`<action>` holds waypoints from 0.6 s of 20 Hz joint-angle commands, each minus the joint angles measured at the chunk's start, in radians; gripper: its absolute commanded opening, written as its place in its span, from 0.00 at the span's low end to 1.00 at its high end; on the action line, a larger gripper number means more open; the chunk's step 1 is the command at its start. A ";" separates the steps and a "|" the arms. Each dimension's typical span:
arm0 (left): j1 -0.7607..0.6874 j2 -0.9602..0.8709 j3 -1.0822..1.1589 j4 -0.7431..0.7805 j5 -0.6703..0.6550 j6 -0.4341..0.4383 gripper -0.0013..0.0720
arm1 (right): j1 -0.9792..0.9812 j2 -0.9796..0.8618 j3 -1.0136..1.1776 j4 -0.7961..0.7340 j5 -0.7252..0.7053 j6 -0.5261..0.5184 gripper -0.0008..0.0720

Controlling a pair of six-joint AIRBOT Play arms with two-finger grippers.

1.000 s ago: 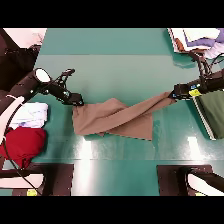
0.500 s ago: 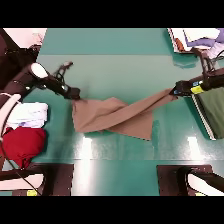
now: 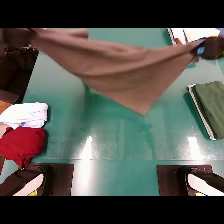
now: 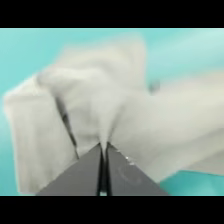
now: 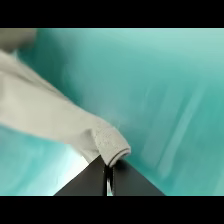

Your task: Fold the shirts.

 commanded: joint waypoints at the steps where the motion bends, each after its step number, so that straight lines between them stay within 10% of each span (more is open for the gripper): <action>1: 0.000 0.119 0.084 0.030 0.006 -0.001 0.06 | 0.000 0.011 0.169 -0.003 -0.001 0.001 0.03; 12: 0.000 0.119 0.302 -0.070 -0.104 -0.002 0.06 | -0.216 0.261 0.032 0.000 0.008 0.027 0.03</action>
